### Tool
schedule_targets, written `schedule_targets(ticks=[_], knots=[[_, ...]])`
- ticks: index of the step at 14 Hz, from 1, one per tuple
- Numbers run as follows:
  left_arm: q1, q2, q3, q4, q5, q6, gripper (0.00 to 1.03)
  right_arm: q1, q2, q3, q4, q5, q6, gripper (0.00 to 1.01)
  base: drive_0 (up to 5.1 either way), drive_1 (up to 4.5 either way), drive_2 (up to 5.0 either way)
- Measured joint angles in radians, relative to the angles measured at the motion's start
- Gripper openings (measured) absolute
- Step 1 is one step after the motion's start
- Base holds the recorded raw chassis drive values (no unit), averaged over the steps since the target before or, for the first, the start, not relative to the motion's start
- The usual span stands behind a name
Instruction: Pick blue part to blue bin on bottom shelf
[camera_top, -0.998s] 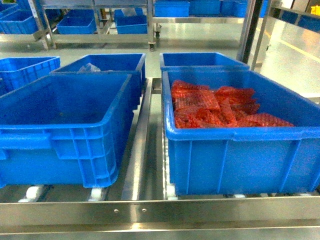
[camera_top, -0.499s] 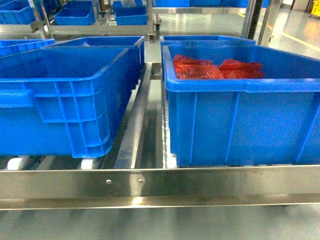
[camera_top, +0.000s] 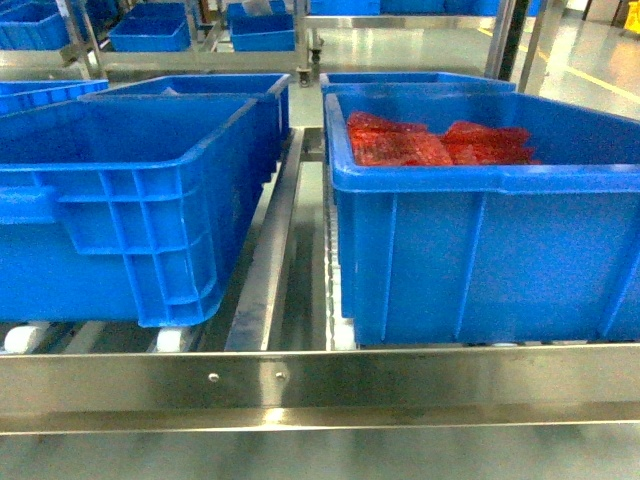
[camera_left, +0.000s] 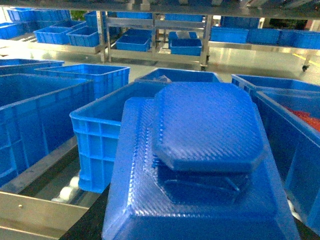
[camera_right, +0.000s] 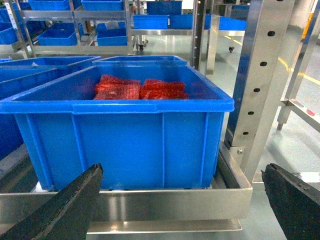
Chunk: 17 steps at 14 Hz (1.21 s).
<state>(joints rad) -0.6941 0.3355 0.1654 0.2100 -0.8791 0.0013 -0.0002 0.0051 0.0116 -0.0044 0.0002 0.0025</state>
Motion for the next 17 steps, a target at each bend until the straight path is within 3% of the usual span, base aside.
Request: schedule_targets(ticks=[13,17], knots=[[0.0,0.003,0.0,0.0,0.0,0.0,0.43,0.0,0.0,0.0,0.0,0.0,0.0,0.98,0.0,0.0,0.0],[0.0,0.005,0.0,-0.001,0.0,0.0,0.43,0.0,0.0,0.0,-0.003,0.0,0.0,0.98,0.0,4.27,-4.2]])
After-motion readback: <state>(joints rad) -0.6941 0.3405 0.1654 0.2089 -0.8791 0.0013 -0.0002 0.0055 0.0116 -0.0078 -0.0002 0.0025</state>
